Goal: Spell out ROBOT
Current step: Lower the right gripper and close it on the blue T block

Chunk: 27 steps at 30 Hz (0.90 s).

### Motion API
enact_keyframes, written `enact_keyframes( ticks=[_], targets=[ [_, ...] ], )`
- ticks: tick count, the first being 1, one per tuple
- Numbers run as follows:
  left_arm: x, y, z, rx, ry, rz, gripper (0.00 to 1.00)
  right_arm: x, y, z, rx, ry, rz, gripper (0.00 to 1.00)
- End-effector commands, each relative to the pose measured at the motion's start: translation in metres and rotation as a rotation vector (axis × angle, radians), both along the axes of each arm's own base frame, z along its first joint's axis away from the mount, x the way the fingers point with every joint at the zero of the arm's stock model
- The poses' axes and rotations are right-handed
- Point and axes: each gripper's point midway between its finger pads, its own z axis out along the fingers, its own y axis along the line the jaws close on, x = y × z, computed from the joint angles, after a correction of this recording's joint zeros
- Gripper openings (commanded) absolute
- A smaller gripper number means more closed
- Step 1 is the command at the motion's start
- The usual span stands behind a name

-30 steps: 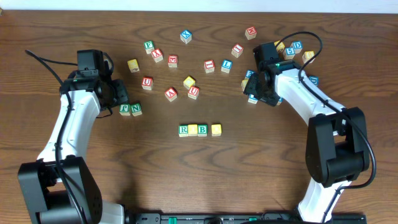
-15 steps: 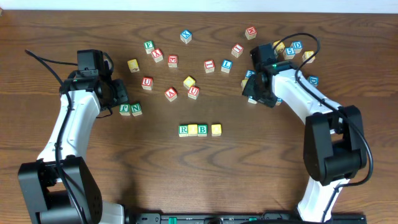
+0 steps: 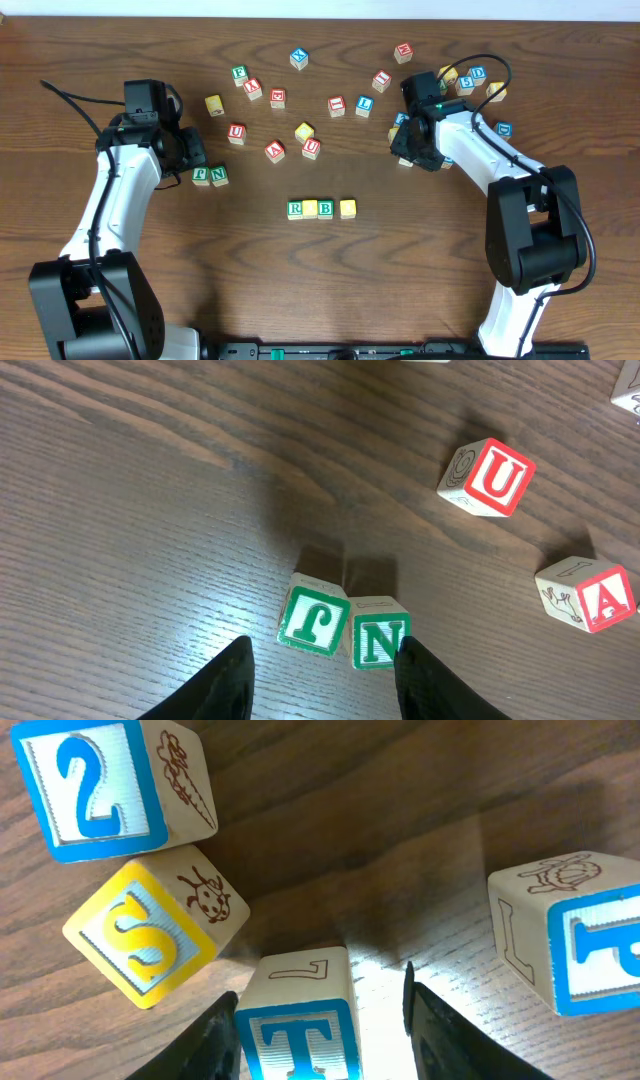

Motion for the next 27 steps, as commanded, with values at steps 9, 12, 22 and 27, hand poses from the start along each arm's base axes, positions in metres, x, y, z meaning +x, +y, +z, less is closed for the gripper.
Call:
enact_keyframes(
  ticks=[9, 12, 22, 27],
  targets=[
    [0.0045, 0.0015, 0.0087, 0.009, -0.023, -0.004, 0.45, -0.0011, 0.0095, 0.0009, -0.018, 0.004, 0.029, 0.49],
    [0.0045, 0.0015, 0.0088, 0.009, -0.023, -0.004, 0.45, -0.0012, 0.0095, 0.0008, -0.018, 0.004, 0.029, 0.48],
    [0.0045, 0.0015, 0.0087, 0.009, -0.023, -0.004, 0.45, -0.0002, 0.0063, 0.0012, -0.039, -0.001, 0.032, 0.38],
    [0.0044, 0.0015, 0.0085, 0.009, -0.022, -0.004, 0.45, -0.0002, 0.0066, 0.0012, -0.038, -0.002, 0.032, 0.28]
  ],
)
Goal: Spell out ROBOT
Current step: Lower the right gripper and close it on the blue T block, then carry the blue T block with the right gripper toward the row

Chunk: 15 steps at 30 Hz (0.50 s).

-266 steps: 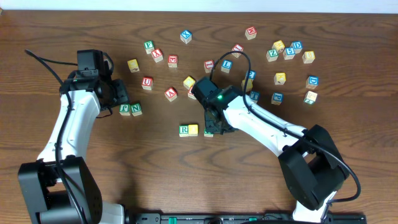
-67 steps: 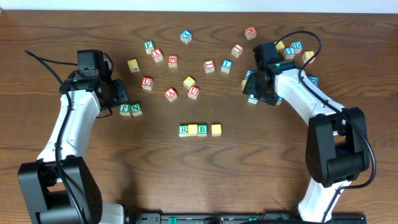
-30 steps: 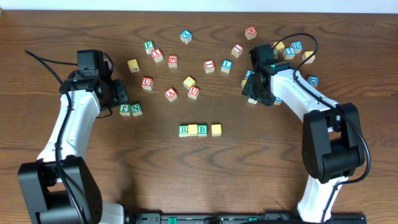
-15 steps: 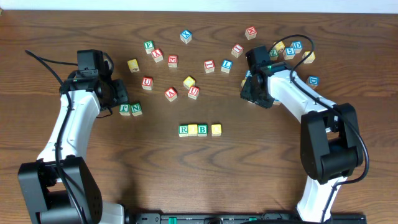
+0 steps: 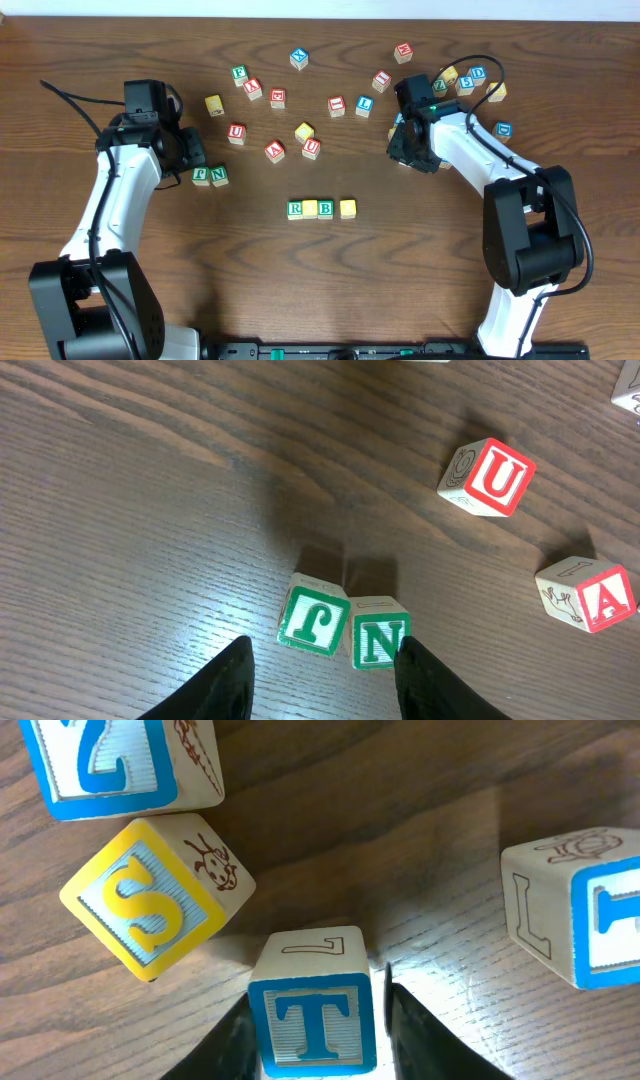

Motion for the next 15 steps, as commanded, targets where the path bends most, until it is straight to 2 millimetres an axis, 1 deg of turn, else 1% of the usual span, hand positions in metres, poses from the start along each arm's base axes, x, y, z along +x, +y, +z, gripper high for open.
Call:
enact_keyframes(
  ticks=[1, 7, 11, 13, 15],
  targets=[
    [0.005, 0.002, 0.009, 0.009, -0.023, -0.004, 0.45, 0.006, 0.000, 0.002, -0.017, -0.015, 0.007, 0.27],
    [0.004, 0.002, 0.009, 0.009, -0.023, -0.004, 0.45, 0.006, 0.000, 0.002, -0.017, -0.014, 0.011, 0.25],
    [0.004, 0.002, 0.009, 0.009, -0.023, -0.004, 0.45, 0.002, 0.001, 0.002, -0.014, 0.000, 0.021, 0.23],
    [0.004, 0.002, 0.009, 0.009, -0.023, -0.004, 0.45, 0.001, 0.004, 0.005, 0.001, 0.003, 0.051, 0.22],
    [0.005, 0.002, 0.009, 0.009, -0.023, -0.004, 0.45, 0.000, 0.004, 0.014, 0.003, -0.009, 0.058, 0.21]
  ],
)
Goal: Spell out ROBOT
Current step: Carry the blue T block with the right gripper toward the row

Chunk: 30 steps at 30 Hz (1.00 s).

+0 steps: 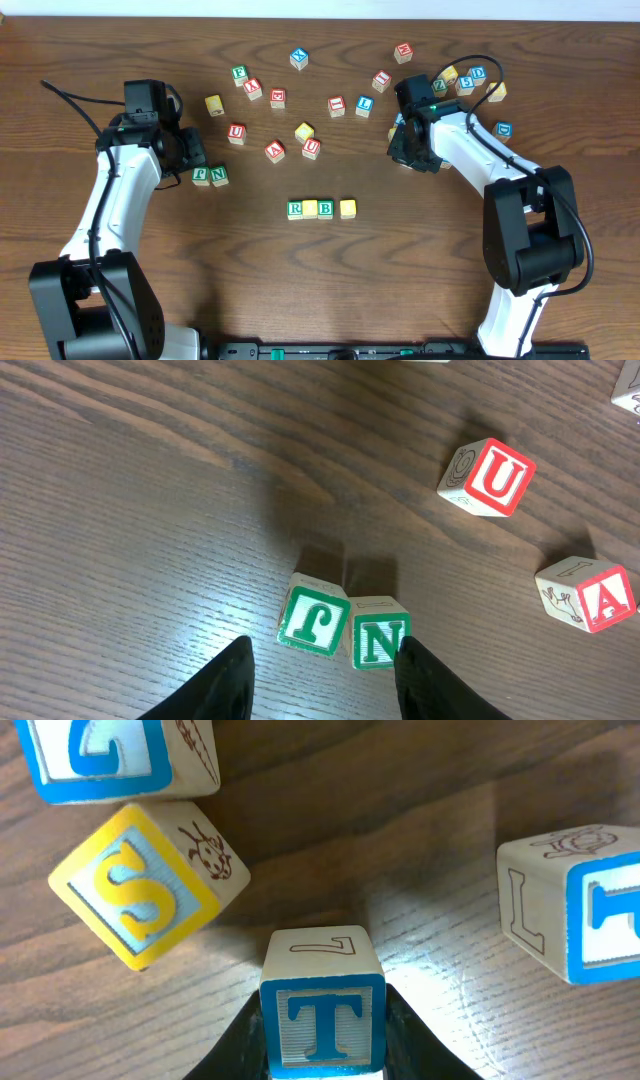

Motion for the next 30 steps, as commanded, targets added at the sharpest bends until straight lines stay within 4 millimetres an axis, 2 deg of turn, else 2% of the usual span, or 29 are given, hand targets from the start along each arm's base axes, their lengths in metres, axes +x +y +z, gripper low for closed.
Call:
enact_keyframes(
  ticks=[1, 6, 9, 11, 14, 16, 20, 24, 30],
  targets=[
    [0.005, 0.002, 0.009, 0.009, -0.023, -0.004, 0.45, 0.004, 0.005, 0.018, 0.012, -0.032, 0.031, 0.21],
    [0.005, 0.002, 0.009, 0.009, -0.023, -0.004, 0.45, -0.005, 0.004, 0.058, 0.015, -0.073, 0.088, 0.20],
    [0.005, 0.002, 0.009, 0.009, -0.023, -0.004, 0.45, -0.018, 0.008, 0.076, 0.012, -0.077, 0.131, 0.21],
    [0.004, 0.002, 0.009, 0.009, -0.023, -0.004, 0.45, -0.026, 0.014, 0.081, 0.007, -0.068, 0.164, 0.19],
    [0.004, 0.001, 0.009, 0.009, -0.023, -0.004, 0.45, -0.042, 0.032, 0.081, -0.003, -0.039, 0.231, 0.18],
    [0.005, 0.002, 0.009, 0.009, -0.023, -0.004, 0.45, -0.052, 0.054, 0.081, -0.020, -0.043, 0.298, 0.19],
    [0.004, 0.002, 0.009, 0.009, -0.023, -0.004, 0.45, -0.060, 0.072, 0.082, -0.062, -0.064, 0.345, 0.21],
    [0.005, 0.002, 0.009, 0.009, -0.023, -0.004, 0.45, -0.065, 0.079, 0.079, -0.090, -0.069, 0.354, 0.21],
    [0.005, 0.002, 0.009, 0.009, -0.023, -0.004, 0.45, -0.069, 0.076, 0.053, -0.125, -0.003, 0.354, 0.18]
  ],
)
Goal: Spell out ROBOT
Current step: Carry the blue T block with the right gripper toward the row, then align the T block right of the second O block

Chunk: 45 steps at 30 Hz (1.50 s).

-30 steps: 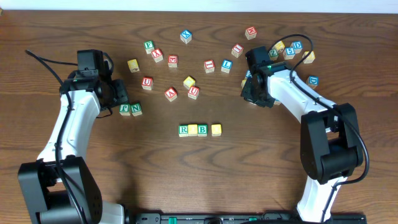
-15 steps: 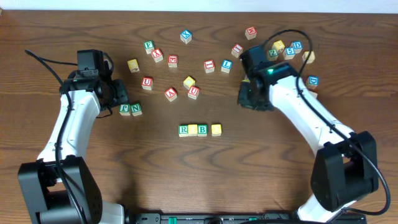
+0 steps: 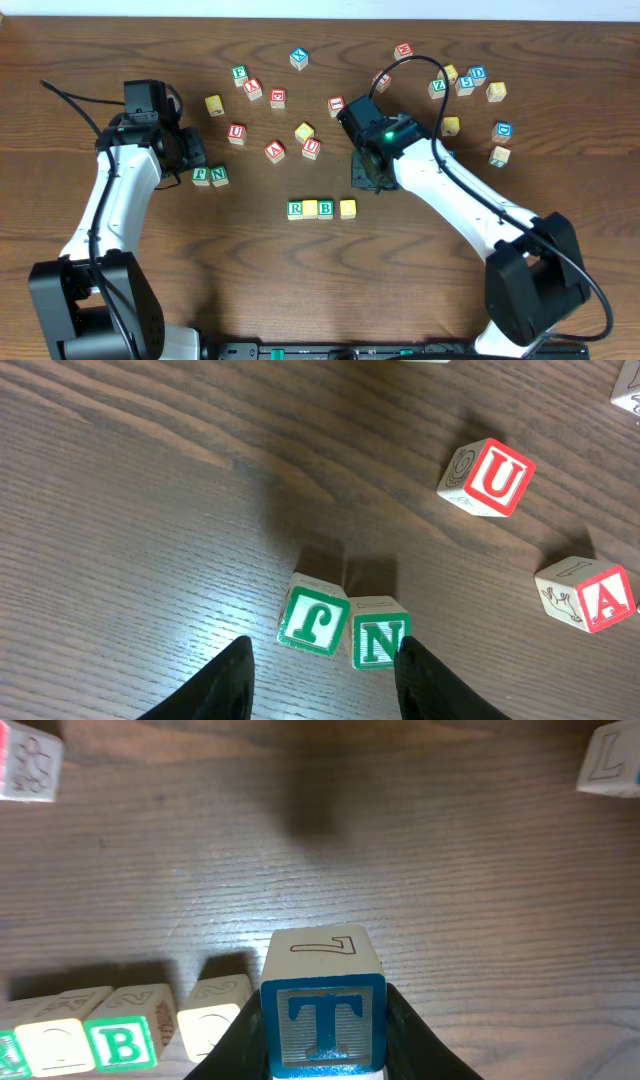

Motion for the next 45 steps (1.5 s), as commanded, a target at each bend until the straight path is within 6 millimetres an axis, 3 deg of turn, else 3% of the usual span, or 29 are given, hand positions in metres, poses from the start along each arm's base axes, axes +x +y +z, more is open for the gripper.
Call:
enact_keyframes(
  ticks=[1, 7, 12, 20, 32, 45],
  targets=[
    [0.004, 0.002, 0.009, 0.009, -0.023, -0.004, 0.45, -0.003, -0.003, -0.014, -0.039, 0.021, -0.009, 0.18],
    [0.004, 0.002, 0.009, 0.009, -0.023, -0.004, 0.45, -0.022, -0.014, -0.041, -0.066, 0.073, -0.030, 0.18],
    [0.005, 0.002, 0.009, 0.009, -0.023, -0.004, 0.45, -0.031, -0.010, -0.055, -0.040, 0.093, -0.015, 0.17],
    [0.004, 0.002, 0.009, 0.009, -0.023, -0.004, 0.45, -0.042, 0.015, -0.057, -0.035, 0.063, 0.028, 0.18],
    [0.004, 0.002, 0.009, 0.009, -0.023, -0.004, 0.45, -0.055, 0.010, -0.079, -0.018, 0.086, -0.013, 0.19],
    [0.004, 0.002, 0.009, 0.009, -0.023, -0.004, 0.45, -0.050, 0.026, -0.078, 0.054, 0.071, 0.001, 0.18]
  ],
)
